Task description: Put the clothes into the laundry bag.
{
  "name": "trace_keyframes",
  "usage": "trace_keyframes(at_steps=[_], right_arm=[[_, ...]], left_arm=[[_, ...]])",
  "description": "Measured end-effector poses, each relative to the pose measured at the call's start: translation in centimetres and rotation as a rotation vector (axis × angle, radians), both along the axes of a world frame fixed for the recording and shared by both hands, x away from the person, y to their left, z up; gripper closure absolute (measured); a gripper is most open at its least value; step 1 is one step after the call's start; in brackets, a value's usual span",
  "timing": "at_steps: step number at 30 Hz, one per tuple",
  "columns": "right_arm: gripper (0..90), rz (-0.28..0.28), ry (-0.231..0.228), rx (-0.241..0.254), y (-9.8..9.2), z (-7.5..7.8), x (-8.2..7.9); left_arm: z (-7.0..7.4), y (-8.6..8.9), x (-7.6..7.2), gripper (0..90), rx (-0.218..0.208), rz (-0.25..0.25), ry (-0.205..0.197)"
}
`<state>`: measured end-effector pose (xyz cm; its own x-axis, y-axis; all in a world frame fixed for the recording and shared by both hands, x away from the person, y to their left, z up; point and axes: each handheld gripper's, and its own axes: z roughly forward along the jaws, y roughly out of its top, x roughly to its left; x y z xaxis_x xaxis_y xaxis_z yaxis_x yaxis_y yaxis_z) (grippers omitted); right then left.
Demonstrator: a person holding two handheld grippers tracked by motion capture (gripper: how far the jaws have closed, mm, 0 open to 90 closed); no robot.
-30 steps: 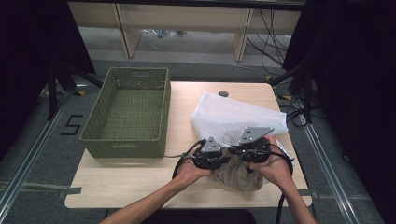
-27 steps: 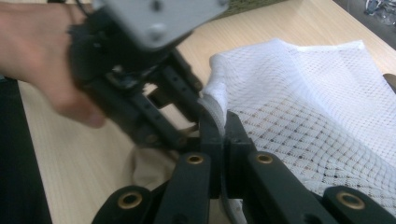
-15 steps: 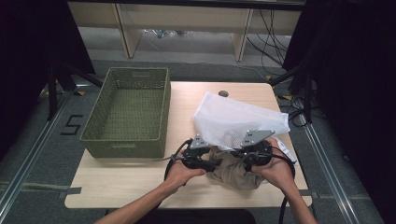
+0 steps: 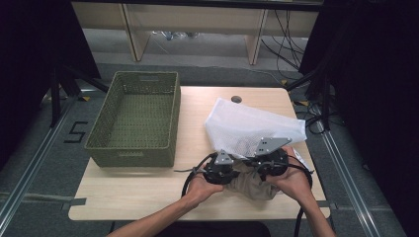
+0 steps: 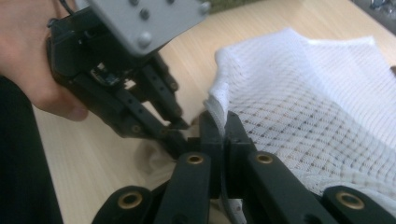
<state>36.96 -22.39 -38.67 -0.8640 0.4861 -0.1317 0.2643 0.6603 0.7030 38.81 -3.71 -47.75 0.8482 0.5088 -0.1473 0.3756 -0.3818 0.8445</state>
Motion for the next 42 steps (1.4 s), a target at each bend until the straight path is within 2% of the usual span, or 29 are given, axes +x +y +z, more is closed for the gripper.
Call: trace_keyframes(at_steps=[2,3,5,6,8,10,11,13,15,16,17,19,20,21,22,25,26,27,28,29,31,32,33,34,35,36,38,40,42], right_arm=[[90.0,0.007,-0.025,0.01,0.1,0.7,-0.2],[90.0,0.004,-0.03,0.011,0.0,1.1,-0.4],[90.0,-0.007,-0.03,0.014,-0.3,1.4,-0.8],[90.0,-0.015,-0.02,0.015,-0.6,1.3,-1.0],[90.0,-0.015,-0.002,0.009,-1.1,0.4,-1.1],[90.0,-0.015,0.041,-0.007,-1.2,-1.2,-1.1],[90.0,-0.016,0.045,-0.016,-1.1,-1.7,-1.0],[90.0,-0.029,0.068,-0.029,-0.7,-2.7,-0.9],[90.0,-0.02,0.073,-0.052,-0.5,-3.2,-0.6],[90.0,-0.02,0.078,-0.061,-0.6,-3.4,-0.5],[90.0,-0.032,0.093,-0.06,-0.7,-3.6,-0.5],[89.9,-0.027,0.096,-0.07,-1.1,-3.8,-0.2],[90.0,-0.043,0.086,-0.066,-1.2,-3.9,-0.1],[90.0,-0.046,0.086,-0.066,-1.2,-3.9,-0.1],[89.9,-0.051,0.087,-0.064,-1.3,-3.8,-0.1],[89.9,-0.061,0.082,-0.055,-1.5,-3.6,-0.1],[90.0,-0.06,0.084,-0.051,-1.5,-3.5,-0.1],[89.9,-0.051,0.076,-0.063,-1.7,-3.3,0.0],[89.9,-0.055,0.071,-0.05,-1.7,-3.4,0.0],[89.9,-0.041,0.073,-0.045,-1.7,-3.4,0.1],[89.9,-0.067,0.073,-0.039,-1.8,-3.3,-0.1],[89.9,-0.067,0.072,-0.033,-1.8,-3.2,-0.1],[89.9,-0.073,0.065,-0.028,-1.8,-3.0,-0.1],[89.9,-0.074,0.063,-0.018,-1.8,-2.8,-0.1],[90.0,-0.074,0.051,-0.009,-1.8,-2.5,-0.1],[90.0,-0.075,0.039,0.013,-1.8,-2.1,-0.2],[90.0,-0.066,0.022,0.031,-1.9,-1.1,-0.2],[90.0,-0.06,0.003,0.062,-1.7,-0.3,-0.4],[90.0,-0.053,-0.017,0.067,-1.6,0.2,-0.6]], left_arm=[[1.4,-0.1,0.2,87.4,-0.053,0.011,-0.009],[1.6,-0.2,0.4,87.0,-0.074,0.038,-0.001],[1.1,0.1,0.8,84.2,-0.078,0.05,0.012],[0.4,0.2,0.9,82.1,-0.084,0.05,0.032],[-0.8,0.5,1.0,76.9,-0.058,0.029,0.039],[-1.7,0.6,0.8,70.9,-0.058,0.041,0.093],[-1.9,0.8,0.8,69.2,-0.057,0.034,0.085],[-1.7,1.3,0.6,60.9,-0.051,0.032,0.084],[-1.3,2.2,0.3,50.5,-0.06,0.014,0.107],[-0.9,3.0,0.0,46.2,-0.042,0.025,0.084],[-0.7,3.6,-0.2,41.8,-0.047,0.03,0.063],[-0.6,5.0,-0.1,36.4,-0.032,0.046,0.065],[-0.7,5.6,0.2,34.3,-0.017,0.058,0.057],[-1.0,6.0,0.5,31.9,-0.008,0.087,0.076],[-1.3,6.2,0.8,31.3,-0.017,0.085,0.095],[-2.3,5.5,1.5,30.6,-0.022,0.085,0.114],[-2.5,5.2,1.9,30.1,-0.005,0.059,0.106],[-2.7,4.7,2.1,29.9,-0.016,0.061,0.106],[-2.9,4.5,2.5,29.7,-0.02,0.038,0.092],[-3.0,3.9,2.7,29.7,-0.046,0.051,0.107],[-3.1,3.2,3.1,32.3,-0.063,0.03,0.087],[-3.1,2.8,3.1,39.8,-0.069,0.004,0.055],[-3.0,2.5,3.0,51.8,-0.063,-0.026,0.028],[-2.7,2.3,2.8,64.7,-0.056,-0.032,-0.003],[-2.5,2.0,2.5,74.7,-0.074,-0.037,-0.019],[-2.1,1.7,2.2,79.8,-0.078,-0.049,-0.025],[-1.4,1.0,1.4,83.7,-0.086,-0.065,-0.078],[-0.8,0.4,0.7,84.7,-0.084,-0.084,-0.088],[-0.9,-0.2,0.4,84.6,-0.066,-0.069,-0.082]])
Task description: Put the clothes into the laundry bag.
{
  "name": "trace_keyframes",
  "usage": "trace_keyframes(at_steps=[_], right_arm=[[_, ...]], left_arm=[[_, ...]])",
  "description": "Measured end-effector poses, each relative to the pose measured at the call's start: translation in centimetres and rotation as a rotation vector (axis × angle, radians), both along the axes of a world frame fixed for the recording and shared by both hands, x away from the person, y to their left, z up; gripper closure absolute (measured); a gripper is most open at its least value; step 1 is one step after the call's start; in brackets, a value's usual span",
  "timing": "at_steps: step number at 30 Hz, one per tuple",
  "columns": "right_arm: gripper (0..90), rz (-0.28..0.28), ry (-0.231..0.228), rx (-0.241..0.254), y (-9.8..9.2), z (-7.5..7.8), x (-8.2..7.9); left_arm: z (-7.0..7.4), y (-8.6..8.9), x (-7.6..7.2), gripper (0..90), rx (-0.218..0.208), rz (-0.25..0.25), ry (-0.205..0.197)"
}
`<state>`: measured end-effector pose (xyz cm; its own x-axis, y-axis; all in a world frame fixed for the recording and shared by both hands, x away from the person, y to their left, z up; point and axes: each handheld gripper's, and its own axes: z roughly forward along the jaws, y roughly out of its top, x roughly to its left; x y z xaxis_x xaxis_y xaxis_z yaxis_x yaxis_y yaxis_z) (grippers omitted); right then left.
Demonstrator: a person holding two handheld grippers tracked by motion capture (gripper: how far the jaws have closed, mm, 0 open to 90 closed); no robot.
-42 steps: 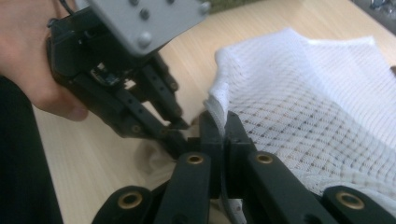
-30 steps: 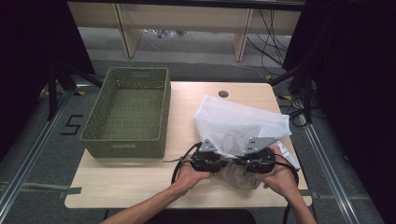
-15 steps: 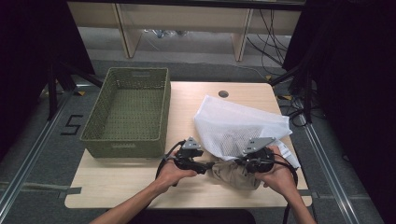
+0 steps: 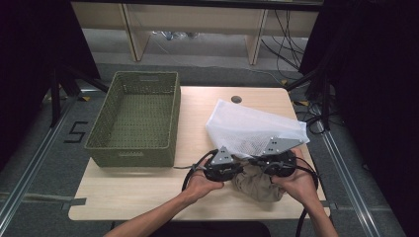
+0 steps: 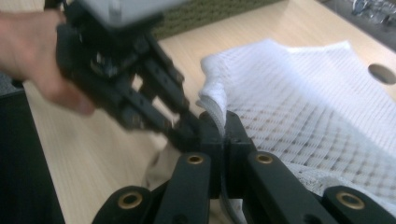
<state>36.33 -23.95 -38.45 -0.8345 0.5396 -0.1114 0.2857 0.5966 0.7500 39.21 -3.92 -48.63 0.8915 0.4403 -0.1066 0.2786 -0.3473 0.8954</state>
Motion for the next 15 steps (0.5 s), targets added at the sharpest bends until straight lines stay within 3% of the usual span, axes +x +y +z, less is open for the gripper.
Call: trace_keyframes(at_steps=[3,7,8,11,12,13,15], right_arm=[[90.0,0.008,0.02,-0.03,0.1,-0.5,-0.4],[90.0,0.008,0.079,-0.073,-0.1,-2.6,-0.4],[90.0,-0.008,0.094,-0.073,0.0,-3.2,-0.5],[90.0,0.014,0.112,-0.102,0.3,-4.0,-0.5],[90.0,0.015,0.113,-0.116,0.4,-4.1,-0.5],[90.0,0.015,0.119,-0.122,0.4,-4.3,-0.4],[90.0,0.004,0.136,-0.143,0.5,-4.5,-0.4]], left_arm=[[-0.8,0.1,0.4,83.3,-0.021,0.027,0.016],[-1.5,0.8,0.5,77.0,0.001,0.052,0.039],[-1.5,1.0,0.5,74.5,0.011,0.055,0.043],[-1.4,1.7,0.2,65.4,-0.005,0.039,0.098],[-1.3,2.3,0.2,61.9,0.025,0.026,0.108],[-1.3,2.7,0.0,57.8,0.007,0.046,0.12],[-1.2,4.3,0.1,51.0,0.018,0.072,0.129]])
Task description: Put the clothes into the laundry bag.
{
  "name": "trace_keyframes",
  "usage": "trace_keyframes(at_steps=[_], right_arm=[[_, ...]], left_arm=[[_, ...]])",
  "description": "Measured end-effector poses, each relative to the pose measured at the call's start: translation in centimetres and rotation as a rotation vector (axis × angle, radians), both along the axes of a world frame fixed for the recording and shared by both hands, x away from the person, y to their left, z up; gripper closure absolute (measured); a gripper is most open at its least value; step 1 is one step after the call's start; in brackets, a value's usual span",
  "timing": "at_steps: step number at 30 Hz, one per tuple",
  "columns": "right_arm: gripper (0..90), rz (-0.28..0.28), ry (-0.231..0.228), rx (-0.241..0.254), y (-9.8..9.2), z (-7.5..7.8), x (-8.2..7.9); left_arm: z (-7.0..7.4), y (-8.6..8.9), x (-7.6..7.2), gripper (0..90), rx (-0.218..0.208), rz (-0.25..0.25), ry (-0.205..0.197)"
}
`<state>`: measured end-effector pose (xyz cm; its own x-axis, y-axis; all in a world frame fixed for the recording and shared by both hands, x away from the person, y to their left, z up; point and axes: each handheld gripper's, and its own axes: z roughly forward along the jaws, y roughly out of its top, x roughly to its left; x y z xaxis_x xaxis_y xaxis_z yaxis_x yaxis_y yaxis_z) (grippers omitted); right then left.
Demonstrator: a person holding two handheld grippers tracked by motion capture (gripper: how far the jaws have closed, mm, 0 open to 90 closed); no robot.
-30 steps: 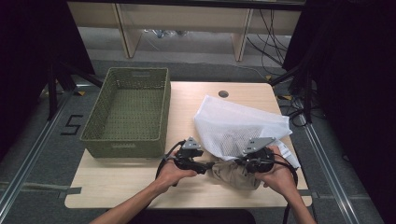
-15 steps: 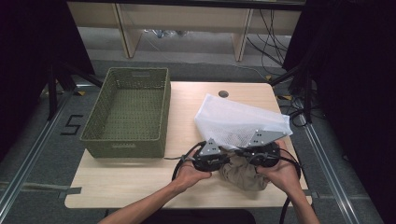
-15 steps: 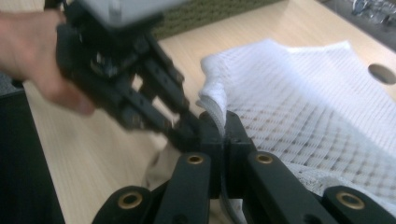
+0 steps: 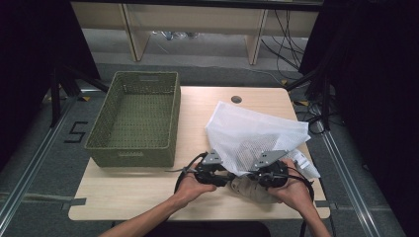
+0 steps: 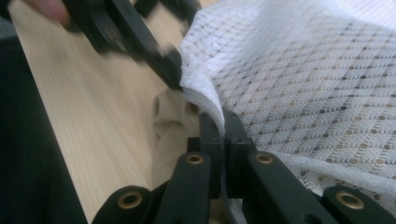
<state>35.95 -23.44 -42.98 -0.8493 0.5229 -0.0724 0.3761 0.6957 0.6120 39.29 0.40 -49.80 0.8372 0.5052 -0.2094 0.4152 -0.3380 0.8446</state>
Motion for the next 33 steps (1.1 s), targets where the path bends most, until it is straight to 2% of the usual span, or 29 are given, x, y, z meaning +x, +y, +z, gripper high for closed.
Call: trace_keyframes(at_steps=[1,2,3,4,5,6,7,8,9,11,12,13,15,18,19,20,21,22,23,24,25,26,28,29,30,31,32,33], right_arm=[[90.0,-0.003,-0.003,-0.013,0.1,-0.2,0.0],[90.0,0.0,0.0,-0.021,0.1,-0.3,0.1],[90.0,0.0,-0.007,-0.03,0.1,-0.5,0.3],[90.0,-0.011,-0.01,-0.045,0.1,-0.6,0.4],[90.0,-0.021,-0.019,-0.063,0.0,-0.7,0.5],[90.0,-0.024,-0.03,-0.073,-0.1,-0.7,0.7],[90.0,-0.03,-0.036,-0.072,-0.2,-0.7,0.8],[90.0,-0.03,-0.054,-0.068,-0.4,-0.5,0.9],[90.0,-0.045,-0.065,-0.065,-0.6,-0.3,1.0],[90.0,-0.073,-0.074,-0.044,-1.1,0.0,1.3],[90.0,-0.079,-0.074,-0.035,-1.4,0.2,1.4],[90.0,-0.097,-0.078,-0.025,-1.5,0.3,1.4],[90.0,-0.096,-0.089,0.006,-2.0,0.7,1.6],[90.0,-0.102,-0.105,0.019,-2.2,1.1,1.6],[90.0,-0.111,-0.105,0.024,-2.3,1.3,1.6],[90.0,-0.111,-0.089,0.024,-2.4,1.5,1.6],[90.0,-0.102,-0.099,0.023,-2.5,1.7,1.7],[90.0,-0.121,-0.116,0.033,-2.5,1.7,1.7],[90.0,-0.111,-0.093,0.03,-2.5,1.9,1.7],[90.0,-0.103,-0.096,0.03,-2.5,1.9,1.8],[90.0,-0.104,-0.116,0.034,-2.5,1.8,1.8],[90.0,-0.103,-0.114,0.034,-2.5,1.8,1.8],[90.0,-0.105,-0.109,0.036,-2.5,1.8,1.8],[89.9,-0.097,-0.101,0.03,-2.6,1.9,1.8],[90.0,-0.096,-0.088,0.031,-2.6,1.9,1.8],[90.0,-0.089,-0.097,0.025,-2.6,1.9,1.9],[90.0,-0.104,-0.085,0.031,-2.6,1.9,1.8],[90.0,-0.1,-0.088,0.03,-2.7,1.9,1.8]], left_arm=[[0.0,0.7,0.1,51.2,-0.009,0.02,-0.007],[0.1,1.4,0.3,51.5,0.004,0.044,-0.005],[0.1,1.9,0.5,51.8,0.023,0.061,-0.025],[0.0,2.2,0.7,52.2,0.027,0.084,0.0],[-0.1,2.5,1.0,52.6,0.05,0.107,-0.013],[-0.2,2.4,1.1,52.8,0.051,0.104,-0.007],[-0.2,2.5,1.4,52.8,0.089,0.092,-0.023],[-0.4,2.2,1.4,53.0,0.093,0.117,-0.027],[-0.6,2.1,1.6,53.2,0.122,0.111,-0.021],[-1.1,1.5,1.8,54.2,0.133,0.126,-0.024],[-1.2,1.2,2.0,54.2,0.145,0.13,-0.007],[-1.3,1.0,2.2,54.2,0.162,0.122,-0.02],[-1.4,0.2,2.3,54.6,0.172,0.112,-0.027],[-1.5,-1.1,2.8,56.0,0.163,0.116,-0.044],[-1.4,-1.4,3.1,56.4,0.175,0.113,-0.046],[-1.5,-1.9,3.2,56.4,0.168,0.124,-0.059],[-1.5,-2.2,3.5,56.3,0.185,0.124,-0.072],[-1.6,-2.6,3.7,55.6,0.187,0.129,-0.062],[-1.7,-2.9,3.8,54.4,0.205,0.128,-0.066],[-1.8,-3.3,3.9,53.1,0.211,0.134,-0.065],[-1.9,-3.5,4.0,52.4,0.211,0.132,-0.068],[-2.1,-3.8,4.1,52.5,0.195,0.115,-0.061],[-2.2,-4.3,4.2,52.4,0.197,0.106,-0.053],[-2.2,-4.4,4.3,51.7,0.204,0.097,-0.065],[-2.2,-4.7,4.3,51.2,0.189,0.104,-0.069],[-2.2,-4.9,4.3,51.2,0.191,0.104,-0.064],[-2.2,-5.0,4.3,53.2,0.211,0.098,-0.069],[-2.2,-5.2,4.4,57.9,0.211,0.088,-0.071]])
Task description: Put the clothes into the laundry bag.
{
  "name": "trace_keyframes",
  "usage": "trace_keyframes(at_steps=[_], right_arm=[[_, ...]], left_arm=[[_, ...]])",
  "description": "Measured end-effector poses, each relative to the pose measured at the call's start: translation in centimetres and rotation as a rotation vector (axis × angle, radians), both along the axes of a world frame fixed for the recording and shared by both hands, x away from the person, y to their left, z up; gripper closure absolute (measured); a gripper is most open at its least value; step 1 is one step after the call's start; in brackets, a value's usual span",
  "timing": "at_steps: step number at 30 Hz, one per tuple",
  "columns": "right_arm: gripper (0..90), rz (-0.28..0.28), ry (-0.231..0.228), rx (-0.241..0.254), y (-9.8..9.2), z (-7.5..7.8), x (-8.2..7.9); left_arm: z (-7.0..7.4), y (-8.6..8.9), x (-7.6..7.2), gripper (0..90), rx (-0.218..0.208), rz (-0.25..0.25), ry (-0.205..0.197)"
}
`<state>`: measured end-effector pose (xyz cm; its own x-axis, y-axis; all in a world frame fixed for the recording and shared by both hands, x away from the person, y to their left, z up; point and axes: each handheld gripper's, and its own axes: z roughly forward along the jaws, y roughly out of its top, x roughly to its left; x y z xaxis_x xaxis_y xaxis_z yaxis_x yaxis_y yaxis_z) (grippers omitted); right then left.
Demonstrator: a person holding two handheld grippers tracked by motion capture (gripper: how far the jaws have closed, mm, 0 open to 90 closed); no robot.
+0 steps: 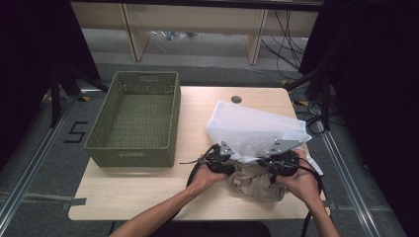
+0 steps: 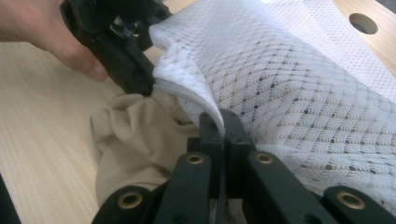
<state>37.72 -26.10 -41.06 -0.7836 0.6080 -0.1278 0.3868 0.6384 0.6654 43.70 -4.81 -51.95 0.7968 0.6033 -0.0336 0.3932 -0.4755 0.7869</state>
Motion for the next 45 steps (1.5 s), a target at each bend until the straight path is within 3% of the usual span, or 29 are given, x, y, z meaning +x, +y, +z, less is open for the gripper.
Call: trace_keyframes(at_steps=[3,5,6,11,17,19,20,22,23,27,30,32,34,36,38,40,43,45], right_arm=[[90.0,0.013,-0.004,-0.005,0.0,-0.1,0.1],[90.0,0.01,-0.005,-0.008,0.0,0.0,0.0],[90.0,0.0,0.001,-0.005,0.0,-0.1,-0.1],[90.0,0.017,-0.009,-0.028,0.3,-0.6,0.0],[90.0,0.037,-0.01,-0.044,0.7,-0.7,0.1],[90.0,0.019,-0.012,-0.047,0.8,-0.7,0.1],[90.0,0.002,-0.004,-0.041,0.9,-0.7,0.0],[90.0,0.028,-0.029,-0.034,1.0,-0.5,0.1],[90.0,0.01,-0.023,-0.024,1.0,-0.2,-0.2],[90.0,0.035,-0.054,0.034,1.1,1.0,-0.6],[90.0,0.058,-0.064,0.039,1.0,1.8,-1.1],[90.0,0.052,-0.046,0.04,1.1,2.0,-1.5],[90.0,0.067,-0.058,0.025,1.1,1.7,-1.8],[90.0,0.057,-0.028,0.018,1.0,1.2,-2.2],[90.0,0.065,-0.007,-0.003,0.9,0.6,-2.2],[90.0,0.067,0.022,-0.03,0.8,0.0,-2.2],[90.0,0.056,0.027,-0.055,0.6,-0.7,-1.9],[89.9,0.032,0.039,-0.057,0.3,-1.0,-1.6]], left_arm=[[0.2,-0.6,0.1,79.7,-0.003,-0.002,0.021],[0.3,-0.7,0.0,88.4,0.02,-0.012,0.009],[0.4,-0.5,-0.1,88.9,0.026,-0.012,0.019],[1.0,1.7,-0.6,89.5,0.049,-0.009,-0.008],[2.5,5.2,-2.6,89.6,0.008,-0.009,-0.026],[2.9,5.8,-3.0,89.5,-0.004,-0.014,-0.028],[3.0,5.8,-3.1,89.5,0.006,-0.032,-0.049],[2.9,5.4,-3.2,88.5,-0.024,-0.079,-0.055],[2.9,4.8,-3.3,87.0,-0.088,-0.106,-0.041],[3.4,2.1,-4.3,83.9,-0.133,-0.199,-0.071],[4.1,0.0,-5.4,85.6,-0.12,-0.234,-0.107],[3.9,-1.0,-5.7,85.3,-0.116,-0.233,-0.095],[3.3,-1.3,-5.6,82.6,-0.094,-0.193,-0.075],[2.5,-1.0,-5.1,78.9,-0.117,-0.162,-0.045],[2.2,-0.3,-4.9,75.1,-0.108,-0.15,-0.049],[2.3,0.6,-4.8,66.3,-0.126,-0.149,-0.032],[2.8,2.9,-4.6,54.3,-0.145,-0.148,-0.013],[2.6,4.3,-4.2,53.3,-0.107,-0.102,-0.017]])
